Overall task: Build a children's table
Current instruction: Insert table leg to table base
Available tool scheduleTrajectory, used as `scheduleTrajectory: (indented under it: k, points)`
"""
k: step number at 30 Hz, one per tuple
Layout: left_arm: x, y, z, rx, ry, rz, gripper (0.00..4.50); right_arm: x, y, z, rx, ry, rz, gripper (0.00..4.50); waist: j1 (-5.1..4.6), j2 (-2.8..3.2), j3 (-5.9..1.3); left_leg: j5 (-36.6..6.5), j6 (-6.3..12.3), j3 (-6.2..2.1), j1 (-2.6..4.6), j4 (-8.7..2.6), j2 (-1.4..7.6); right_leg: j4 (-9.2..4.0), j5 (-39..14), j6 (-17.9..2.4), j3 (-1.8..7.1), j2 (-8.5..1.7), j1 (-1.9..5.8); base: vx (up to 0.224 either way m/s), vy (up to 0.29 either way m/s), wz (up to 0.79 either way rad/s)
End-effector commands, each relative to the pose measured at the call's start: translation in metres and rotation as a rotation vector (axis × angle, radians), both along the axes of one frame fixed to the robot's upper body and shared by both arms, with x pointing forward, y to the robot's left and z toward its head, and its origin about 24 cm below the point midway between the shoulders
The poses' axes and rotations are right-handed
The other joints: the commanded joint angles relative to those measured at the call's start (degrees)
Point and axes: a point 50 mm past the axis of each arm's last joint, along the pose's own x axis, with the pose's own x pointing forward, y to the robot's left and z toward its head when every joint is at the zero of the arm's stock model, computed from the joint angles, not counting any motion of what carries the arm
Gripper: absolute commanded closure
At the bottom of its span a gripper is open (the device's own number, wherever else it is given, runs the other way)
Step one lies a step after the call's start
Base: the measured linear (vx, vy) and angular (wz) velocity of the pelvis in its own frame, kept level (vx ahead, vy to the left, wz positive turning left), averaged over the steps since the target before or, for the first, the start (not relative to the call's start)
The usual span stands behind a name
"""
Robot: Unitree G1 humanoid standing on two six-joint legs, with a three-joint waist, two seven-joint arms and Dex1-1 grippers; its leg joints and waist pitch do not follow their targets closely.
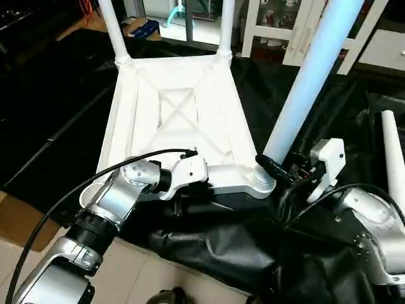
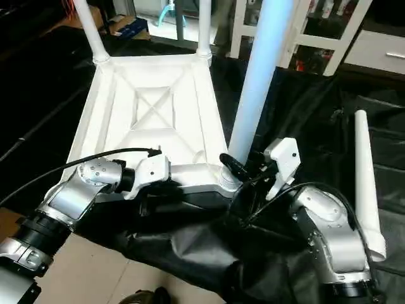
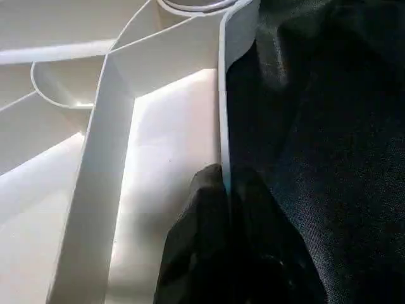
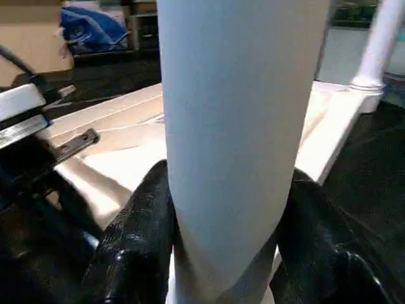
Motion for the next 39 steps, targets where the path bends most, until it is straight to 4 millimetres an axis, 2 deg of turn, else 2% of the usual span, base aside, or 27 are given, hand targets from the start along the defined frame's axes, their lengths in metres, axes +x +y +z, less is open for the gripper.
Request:
scheduleTrajectory:
  k: [1,4,5,6,7,9,11,12,14,16,18,19,21,23,25,26,27,29,31,32,33,39]
  points:
    - [-0.006,-0.01,0.0,-0.018,0.004,-0.033,4.5,-0.016,-0.026,-0.077,-0.137,0.393,-0.189,2.67,-0.42,0.56,-0.46,-41.0,-8.43,-4.7,2.22,-6.56,6.06,-4.41,-24.88,-4.36,1.55,-1.8,-2.05,0.0,0.0,0.0]
    - [-0.007,-0.015,0.001,-0.047,0.024,-0.004,4.5,-0.013,-0.022,-0.078,-0.141,0.386,-0.228,2.67,-0.64,0.72,-0.48,-40.63,-8.87,-4.78,2.1,-6.69,6.08,-4.2,-23.14,-4.7,1.43,-1.77,-1.87,0.0,0.0,0.0]
    - [-0.007,-0.015,0.001,-0.047,0.024,-0.004,4.5,-0.013,-0.022,-0.078,-0.141,0.386,-0.228,2.67,-0.81,0.71,-0.45,-40.06,-9.0,-4.81,1.85,-6.72,6.03,-4.09,-22.01,-4.91,1.34,-1.72,-1.73,0.0,0.0,0.0]
    - [-0.008,-0.021,0.004,-0.071,0.038,0.022,4.5,-0.012,-0.019,-0.081,-0.156,0.39,-0.253,2.67,-0.95,0.48,-0.59,-39.55,-8.96,-4.69,1.85,-6.69,6.05,-4.05,-20.97,-5.08,1.32,-1.72,-1.58,0.0,0.0,0.0]
    - [-0.008,-0.021,0.004,-0.074,0.038,0.025,4.5,-0.011,-0.019,-0.081,-0.16,0.389,-0.258,2.67,-0.94,0.74,-0.54,-38.87,-9.07,-4.62,1.89,-6.65,6.0,-4.01,-19.72,-5.36,1.31,-1.65,-1.68,0.0,0.0,0.0]
    - [-0.009,-0.032,0.01,-0.11,0.039,0.059,4.5,-0.005,-0.016,-0.085,-0.194,0.38,-0.327,2.67,-1.12,0.69,-0.72,-37.19,-9.35,-4.35,2.01,-6.49,5.9,-3.85,-17.71,-6.03,1.29,-1.53,-1.74,0.0,0.0,0.0]
    - [-0.009,-0.041,0.015,-0.133,0.037,0.091,4.5,0.001,-0.015,-0.088,-0.218,0.379,-0.395,2.67,-1.45,0.56,-0.66,-36.74,-9.02,-4.49,1.55,-6.45,5.77,-3.77,-17.73,-6.09,1.18,-1.61,-1.31,0.0,0.0,0.0]
    - [-0.009,-0.044,0.017,-0.141,0.035,0.108,4.5,0.003,-0.016,-0.089,-0.228,0.381,-0.423,2.67,-1.71,0.49,-0.74,-36.41,-9.19,-4.42,1.64,-6.45,5.78,-3.74,-17.34,-6.22,1.18,-1.57,-1.39,0.0,0.0,0.0]
    - [-0.008,-0.05,0.02,-0.145,0.03,0.143,4.5,0.009,-0.018,-0.091,-0.25,0.385,-0.492,2.68,-2.12,0.36,-0.8,-35.77,-8.61,-4.25,1.68,-6.19,5.69,-3.83,-16.72,-6.45,1.23,-1.57,-1.37,0.0,0.0,0.0]
    - [-0.008,-0.052,0.021,-0.146,0.028,0.156,4.5,0.011,-0.018,-0.092,-0.258,0.386,-0.518,2.68,-2.39,0.31,-0.86,-34.44,-7.72,-4.25,1.38,-5.93,5.51,-3.85,-16.65,-6.76,1.19,-1.68,-1.09,0.0,0.0,0.0]
    - [-0.007,-0.063,0.028,-0.176,0.042,0.234,4.5,0.02,-0.022,-0.093,-0.252,0.397,-0.629,2.68,-2.76,0.36,-0.96,-32.64,-7.27,-4.06,1.34,-5.84,5.56,-3.6,-14.18,-7.81,1.22,-1.56,-1.06,0.0,0.0,0.0]
    - [-0.007,-0.063,0.028,-0.176,0.042,0.234,4.5,0.02,-0.022,-0.093,-0.252,0.397,-0.629,2.68,-2.83,0.41,-1.07,-31.67,-7.11,-4.1,1.21,-5.72,5.47,-3.55,-12.91,-8.1,1.03,-1.45,-0.8,0.0,0.0,0.0]
    - [-0.005,-0.074,0.037,-0.204,0.057,0.357,4.5,0.031,-0.027,-0.09,-0.268,0.367,-0.755,2.68,-3.0,0.09,-1.15,-30.49,-6.56,-3.88,1.19,-5.59,5.47,-3.57,-11.3,-8.44,1.03,-1.42,-0.79,0.0,0.0,0.0]
    - [-0.003,-0.082,0.042,-0.226,0.076,0.446,4.5,0.037,-0.027,-0.089,-0.277,0.353,-0.814,2.68,-3.46,0.17,-1.24,-29.42,-6.58,-3.74,1.13,-5.46,5.41,-3.38,-10.51,-8.94,0.94,-1.39,-0.72,0.0,0.0,0.0]
    - [-0.002,-0.085,0.045,-0.244,0.085,0.478,4.5,0.039,-0.027,-0.088,-0.28,0.348,-0.842,2.68,-3.49,0.0,-1.57,-26.06,-5.34,-3.94,0.49,-5.17,5.28,-3.12,-7.77,-8.94,0.75,-1.5,0.09,0.0,0.0,0.0]
    - [-0.003,-0.089,0.047,-0.257,0.096,0.49,4.5,0.041,-0.027,-0.088,-0.282,0.347,-0.864,2.68,-3.46,0.04,-1.56,-24.53,-4.12,-3.75,0.28,-5.05,5.21,-3.17,-6.02,-9.0,0.59,-1.44,0.1,0.0,0.0,0.0]
    - [-0.003,-0.09,0.048,-0.26,0.098,0.492,4.5,0.041,-0.026,-0.089,-0.283,0.347,-0.87,2.68,-3.52,-0.25,-1.57,-25.3,-3.0,-3.5,0.4,-4.86,5.1,-3.54,-7.9,-8.9,0.56,-1.34,-0.14,0.0,0.0,0.0]
    - [-0.005,-0.094,0.05,-0.273,0.115,0.504,4.5,0.044,-0.026,-0.089,-0.274,0.353,-0.903,2.68,-3.41,-0.23,-1.54,-25.91,-1.69,-3.31,0.56,-4.67,5.02,-3.96,-11.49,-8.67,0.61,-1.33,-0.52,0.0,0.0,0.0]
    - [-0.007,-0.095,0.051,-0.277,0.145,0.541,4.5,0.048,-0.027,-0.086,-0.285,0.326,-0.942,2.68,-3.46,-0.13,-1.66,-24.4,-1.32,-3.26,0.35,-4.51,5.05,-3.96,-12.3,-8.93,0.5,-1.36,-0.52,0.0,0.0,0.0]
    - [-0.007,-0.095,0.051,-0.277,0.147,0.543,4.5,0.048,-0.027,-0.086,-0.286,0.325,-0.943,2.68,-3.48,-0.26,-1.76,-23.6,-1.17,-3.22,0.3,-4.4,5.06,-3.83,-11.32,-9.06,0.48,-1.3,-0.41,0.0,0.0,0.0]
    - [-0.007,-0.096,0.051,-0.278,0.147,0.543,4.5,0.049,-0.027,-0.086,-0.283,0.324,-0.945,2.68,-3.47,-0.26,-1.73,-21.8,-0.42,-3.19,-0.09,-4.29,4.96,-3.66,-9.49,-9.25,0.39,-1.25,-0.19,0.0,0.0,0.0]
    - [-0.006,-0.091,0.052,-0.275,0.146,0.571,4.5,0.056,-0.02,-0.078,-0.242,0.268,-0.885,2.68,-3.37,-0.02,-2.04,-16.64,2.2,-2.76,0.11,-3.64,4.97,-3.12,-3.46,-12.06,0.21,-0.98,0.02,0.0,0.0,0.0]
